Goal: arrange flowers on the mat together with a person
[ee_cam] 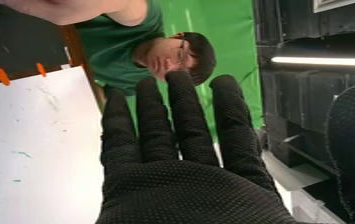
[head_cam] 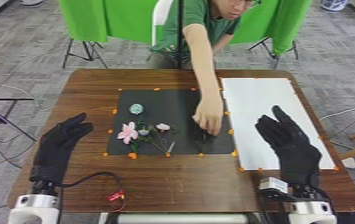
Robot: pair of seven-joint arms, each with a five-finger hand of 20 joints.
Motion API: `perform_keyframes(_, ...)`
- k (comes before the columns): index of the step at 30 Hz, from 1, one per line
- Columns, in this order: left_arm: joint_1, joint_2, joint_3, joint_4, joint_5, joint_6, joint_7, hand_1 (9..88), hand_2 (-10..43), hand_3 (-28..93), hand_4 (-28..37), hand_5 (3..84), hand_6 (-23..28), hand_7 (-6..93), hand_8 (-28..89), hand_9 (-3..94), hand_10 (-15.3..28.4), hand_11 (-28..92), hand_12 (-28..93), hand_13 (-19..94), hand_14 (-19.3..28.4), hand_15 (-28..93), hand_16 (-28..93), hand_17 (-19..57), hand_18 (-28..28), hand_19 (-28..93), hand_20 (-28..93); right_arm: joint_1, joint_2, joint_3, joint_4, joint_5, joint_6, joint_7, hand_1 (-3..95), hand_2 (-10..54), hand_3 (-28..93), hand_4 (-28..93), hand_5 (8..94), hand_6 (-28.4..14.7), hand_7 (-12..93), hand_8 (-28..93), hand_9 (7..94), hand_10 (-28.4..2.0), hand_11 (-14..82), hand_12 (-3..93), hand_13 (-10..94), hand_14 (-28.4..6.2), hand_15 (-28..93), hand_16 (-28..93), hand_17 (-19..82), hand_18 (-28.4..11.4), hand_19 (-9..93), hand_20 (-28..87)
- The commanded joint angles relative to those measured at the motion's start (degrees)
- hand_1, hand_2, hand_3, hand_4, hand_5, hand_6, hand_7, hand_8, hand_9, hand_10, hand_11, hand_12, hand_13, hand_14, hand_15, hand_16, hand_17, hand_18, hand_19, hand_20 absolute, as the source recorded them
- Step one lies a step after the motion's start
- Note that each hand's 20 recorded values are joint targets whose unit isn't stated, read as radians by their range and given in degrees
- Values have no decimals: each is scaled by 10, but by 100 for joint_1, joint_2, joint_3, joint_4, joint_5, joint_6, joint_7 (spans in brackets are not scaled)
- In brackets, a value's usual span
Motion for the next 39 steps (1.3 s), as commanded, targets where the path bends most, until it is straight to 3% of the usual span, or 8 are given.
perform_keyframes(1,84,-42,-12,13,-17,-2,-18,214,31,635,-246,475,34,137,-57,472,138,197,162,346,181,137,59,11,147,91,173,-21,-27,-46,7,-52,-42,41,65,30,819,-190,388,-2,92,-93,428,-143,46,99,321,-128,101,106,199,-114,9,276)
perform_keyframes(12,72,-63,-73,13,57,-67,0,209,22,645,-245,474,33,137,-56,474,135,193,163,346,181,136,59,11,148,91,172,-36,-34,-157,33,-88,-42,43,66,32,818,-188,412,-1,97,-94,452,-141,51,99,345,-125,110,109,208,-113,11,279)
perform_keyframes(23,66,1,-104,12,44,-76,80,210,19,643,-243,473,32,136,-56,474,133,191,164,346,181,132,59,14,146,86,170,-42,-48,-102,27,-103,-79,12,62,30,820,-188,412,-4,92,-93,445,-143,49,98,330,-120,106,100,205,-111,8,277)
perform_keyframes(39,79,-81,-161,7,22,-112,111,211,17,641,-241,474,33,134,-55,472,133,189,165,347,179,128,62,17,143,80,172,-19,-47,-96,50,-92,-96,-7,57,27,818,-185,404,-5,85,-89,432,-146,47,97,322,-124,103,100,201,-111,8,274)
